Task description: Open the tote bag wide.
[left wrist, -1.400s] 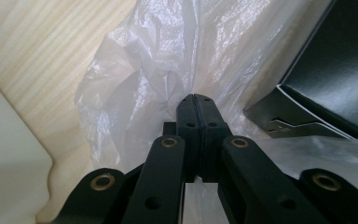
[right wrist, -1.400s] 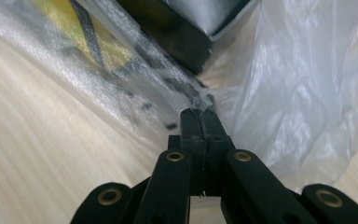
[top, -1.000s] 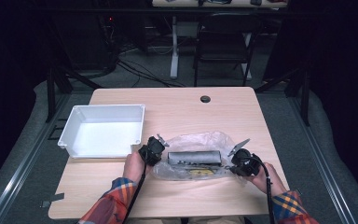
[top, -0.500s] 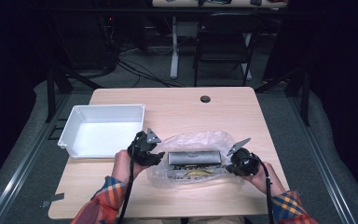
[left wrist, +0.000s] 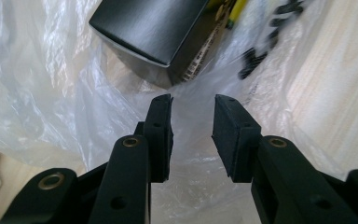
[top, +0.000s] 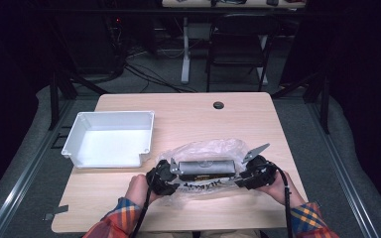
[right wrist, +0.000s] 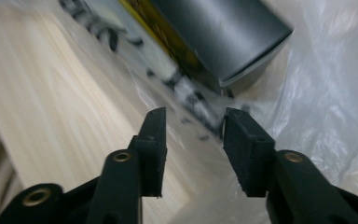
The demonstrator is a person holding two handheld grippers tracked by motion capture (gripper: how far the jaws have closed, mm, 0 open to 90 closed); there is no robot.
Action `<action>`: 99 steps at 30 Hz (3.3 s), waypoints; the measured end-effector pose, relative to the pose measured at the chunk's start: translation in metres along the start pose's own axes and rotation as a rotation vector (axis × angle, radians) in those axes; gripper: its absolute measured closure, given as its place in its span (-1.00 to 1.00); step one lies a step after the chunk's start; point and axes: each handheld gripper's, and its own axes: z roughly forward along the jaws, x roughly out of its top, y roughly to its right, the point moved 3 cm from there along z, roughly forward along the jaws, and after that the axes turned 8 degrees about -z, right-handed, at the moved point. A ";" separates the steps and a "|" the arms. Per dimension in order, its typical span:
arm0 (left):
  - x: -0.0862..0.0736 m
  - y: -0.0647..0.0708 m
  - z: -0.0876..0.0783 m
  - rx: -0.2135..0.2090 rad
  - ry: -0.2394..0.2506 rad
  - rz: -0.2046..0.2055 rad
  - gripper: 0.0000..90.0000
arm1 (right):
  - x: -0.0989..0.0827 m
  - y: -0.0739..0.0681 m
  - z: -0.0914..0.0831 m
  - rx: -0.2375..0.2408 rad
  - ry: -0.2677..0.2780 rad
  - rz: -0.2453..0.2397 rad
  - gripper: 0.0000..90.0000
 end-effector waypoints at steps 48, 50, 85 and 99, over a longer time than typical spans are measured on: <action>0.002 -0.009 -0.004 -0.070 0.047 0.000 0.11 | 0.032 0.076 0.033 -0.280 0.081 0.287 0.40; 0.003 -0.009 -0.008 -0.067 0.060 0.000 0.04 | 0.032 0.076 0.030 -0.276 0.087 0.285 0.30; 0.002 -0.011 -0.004 -0.099 0.056 -0.006 0.19 | 0.097 0.016 0.052 -0.021 0.117 0.066 1.00; 0.001 -0.010 0.002 -0.100 0.038 0.005 0.34 | 0.120 0.052 0.060 -0.194 0.088 0.100 1.00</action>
